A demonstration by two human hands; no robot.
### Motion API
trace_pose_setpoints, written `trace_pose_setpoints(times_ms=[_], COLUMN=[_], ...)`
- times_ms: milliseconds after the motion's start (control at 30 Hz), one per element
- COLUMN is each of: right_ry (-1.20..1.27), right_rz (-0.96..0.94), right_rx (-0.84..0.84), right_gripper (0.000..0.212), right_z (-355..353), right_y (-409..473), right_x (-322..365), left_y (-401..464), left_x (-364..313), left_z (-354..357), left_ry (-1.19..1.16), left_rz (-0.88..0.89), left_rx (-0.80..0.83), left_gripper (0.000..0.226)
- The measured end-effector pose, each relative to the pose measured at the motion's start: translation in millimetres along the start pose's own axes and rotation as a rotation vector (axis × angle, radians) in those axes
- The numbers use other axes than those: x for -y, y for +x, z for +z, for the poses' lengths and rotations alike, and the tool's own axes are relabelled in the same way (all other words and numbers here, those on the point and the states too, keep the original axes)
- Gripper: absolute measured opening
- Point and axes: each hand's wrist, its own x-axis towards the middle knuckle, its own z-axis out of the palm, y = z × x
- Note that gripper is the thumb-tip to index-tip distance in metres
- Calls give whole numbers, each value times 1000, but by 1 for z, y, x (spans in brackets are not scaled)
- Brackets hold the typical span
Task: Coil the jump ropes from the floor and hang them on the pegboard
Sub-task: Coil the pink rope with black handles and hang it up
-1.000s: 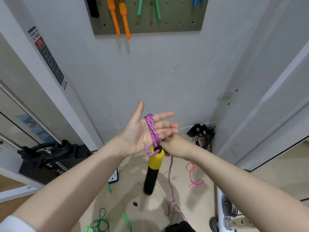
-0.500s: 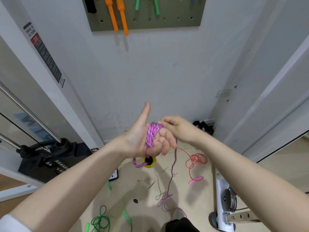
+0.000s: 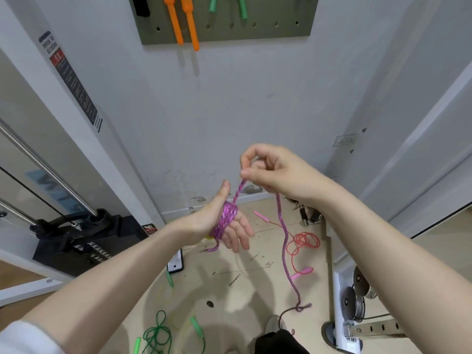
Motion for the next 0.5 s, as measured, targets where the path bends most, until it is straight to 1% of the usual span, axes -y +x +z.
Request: trace_pose_setpoints(times_ms=[33, 100, 133, 167, 233, 300, 333, 367, 400, 433, 467, 500], right_ry=[23, 29, -34, -137, -402, -545, -547, -493, -397, -290, -185, -83], right_rz=[-36, -13, 20, 49, 114, 195, 233, 272, 295, 291, 253, 194], right_rx=[-93, -218, -248, -239, -116, 52, 139, 230, 319, 389, 413, 380], right_gripper=[18, 19, 19, 18, 17, 24, 26, 23, 18, 13, 11, 12], right_z=[-1, 1, 3, 7, 18, 32, 38, 40, 40, 37, 33, 28], right_y=[7, 18, 21, 22, 15, 4, -2, -6, -10, -13, -13, -13], right_x=[-8, -29, -42, -55, -72, -73, -67, -60, -50, -36, -25, -13], left_y=[-3, -9, -9, -9, -5, 2, 7, 11, 15, 15, 15, 14], left_x=[-5, -17, -20, -25, -31, -32, -31, -31, -25, -21, -15, -14], left_z=[3, 10, 8, 6, -5, -18, -26, -32, -38, -39, -38, -33], left_ry=[-1, -94, -175, -259, -352, -449, -509, -559, -557, -528, -460, -411], left_rz=[12, 61, 98, 146, 250, 312, 327, 333, 335, 324, 308, 263], left_rx=[60, 148, 183, 205, 148, -8, -119, -234, -326, -378, -397, -406], left_gripper=[110, 113, 115, 115, 105, 96, 88, 81, 77, 75, 76, 78])
